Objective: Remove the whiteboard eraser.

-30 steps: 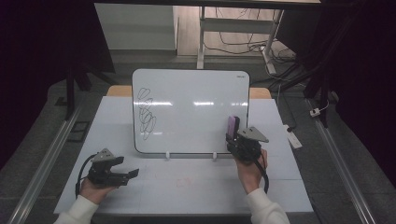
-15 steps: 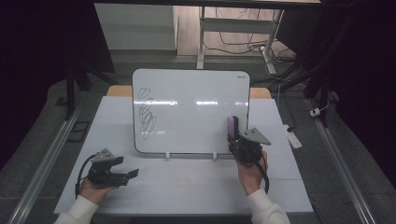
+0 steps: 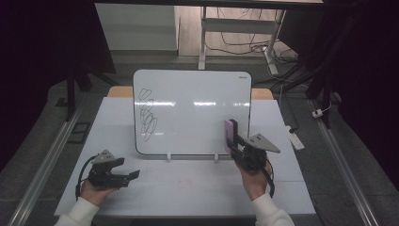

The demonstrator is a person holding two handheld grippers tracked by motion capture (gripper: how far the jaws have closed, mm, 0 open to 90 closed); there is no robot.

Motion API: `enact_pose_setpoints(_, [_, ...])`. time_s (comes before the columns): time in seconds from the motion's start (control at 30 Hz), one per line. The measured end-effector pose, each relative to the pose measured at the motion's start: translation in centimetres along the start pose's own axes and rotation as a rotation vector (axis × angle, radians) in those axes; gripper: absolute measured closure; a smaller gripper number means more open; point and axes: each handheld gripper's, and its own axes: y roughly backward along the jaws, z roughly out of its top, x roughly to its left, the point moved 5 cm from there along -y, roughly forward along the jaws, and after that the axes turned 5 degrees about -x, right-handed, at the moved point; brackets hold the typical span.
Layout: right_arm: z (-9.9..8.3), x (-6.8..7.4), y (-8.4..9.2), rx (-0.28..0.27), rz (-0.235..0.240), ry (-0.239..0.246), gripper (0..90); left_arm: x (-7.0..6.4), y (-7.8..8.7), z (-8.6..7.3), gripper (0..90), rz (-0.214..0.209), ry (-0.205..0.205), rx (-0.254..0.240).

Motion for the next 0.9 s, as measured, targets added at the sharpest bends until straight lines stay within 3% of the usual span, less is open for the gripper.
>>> enact_pose_setpoints(0.27, [-0.4,2.6,-0.1,-0.027,0.132,0.012,61.5,-0.3,0.2,0.4,14.7,-0.006,0.012,-0.03])
enact_pose_setpoints(0.57, [-1.3,6.0,-1.0,-0.035,0.266,-0.008,61.5,-1.3,0.4,2.0,15.0,-0.072,0.074,-0.11])
enact_pose_setpoints(0.7, [-1.8,7.4,-1.6,-0.019,0.299,0.008,61.5,-1.7,0.2,2.9,15.1,-0.101,0.087,-0.129])
enact_pose_setpoints(0.9, [-2.4,8.8,-2.7,0.007,0.337,0.005,61.5,-3.0,-0.6,4.5,15.1,-0.134,0.064,-0.142])
